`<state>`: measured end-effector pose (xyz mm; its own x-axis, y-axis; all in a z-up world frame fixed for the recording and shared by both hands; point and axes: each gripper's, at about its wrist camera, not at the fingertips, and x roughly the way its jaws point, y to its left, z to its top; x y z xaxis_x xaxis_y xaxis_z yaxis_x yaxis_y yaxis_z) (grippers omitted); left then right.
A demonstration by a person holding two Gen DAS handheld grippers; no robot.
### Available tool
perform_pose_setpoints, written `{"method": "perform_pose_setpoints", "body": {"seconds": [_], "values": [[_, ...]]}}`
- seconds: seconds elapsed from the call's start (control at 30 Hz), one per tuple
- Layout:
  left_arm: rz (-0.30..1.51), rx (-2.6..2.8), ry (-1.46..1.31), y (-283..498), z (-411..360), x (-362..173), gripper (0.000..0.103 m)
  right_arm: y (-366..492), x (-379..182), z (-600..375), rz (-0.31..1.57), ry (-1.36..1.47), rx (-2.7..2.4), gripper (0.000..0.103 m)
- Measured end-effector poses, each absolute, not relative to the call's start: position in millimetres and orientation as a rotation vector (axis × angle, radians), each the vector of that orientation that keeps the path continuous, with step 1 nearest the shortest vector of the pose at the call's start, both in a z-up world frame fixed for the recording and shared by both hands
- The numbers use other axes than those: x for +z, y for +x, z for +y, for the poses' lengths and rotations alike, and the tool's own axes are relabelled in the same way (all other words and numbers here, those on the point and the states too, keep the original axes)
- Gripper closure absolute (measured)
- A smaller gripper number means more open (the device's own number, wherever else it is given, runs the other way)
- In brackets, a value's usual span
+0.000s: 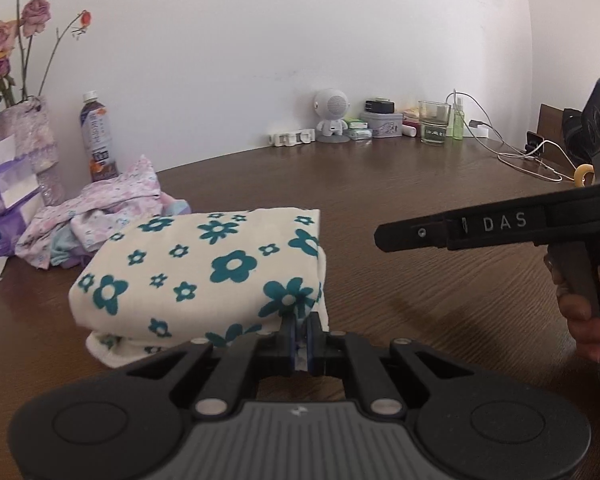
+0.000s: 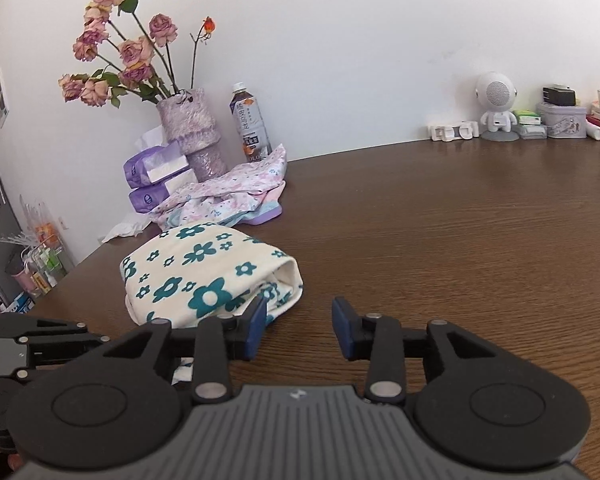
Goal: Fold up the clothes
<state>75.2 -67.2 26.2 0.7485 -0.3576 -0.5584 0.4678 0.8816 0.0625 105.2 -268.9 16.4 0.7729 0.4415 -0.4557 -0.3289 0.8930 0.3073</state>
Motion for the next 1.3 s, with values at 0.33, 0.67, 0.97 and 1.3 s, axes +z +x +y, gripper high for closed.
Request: {"method": "perform_pose_setpoints", "body": {"seconds": [0.33, 0.67, 0.97, 1.3], "values": [[0.534, -0.474, 0.04, 65, 1, 38, 0.062, 101, 13, -272, 0.546, 0.193, 0.435, 0.058], [0.547, -0.426, 0.141, 104, 61, 37, 0.033, 90, 16, -213, 0.573, 0.064, 0.577, 0.059], [0.53, -0.568, 0.139, 116, 58, 27, 0.077, 102, 12, -218, 0.598, 0.096, 0.558, 0.082], [0.534, -0.628, 0.127, 94, 38, 23, 0.094, 114, 13, -243, 0.589, 0.126, 0.513, 0.084]]}}
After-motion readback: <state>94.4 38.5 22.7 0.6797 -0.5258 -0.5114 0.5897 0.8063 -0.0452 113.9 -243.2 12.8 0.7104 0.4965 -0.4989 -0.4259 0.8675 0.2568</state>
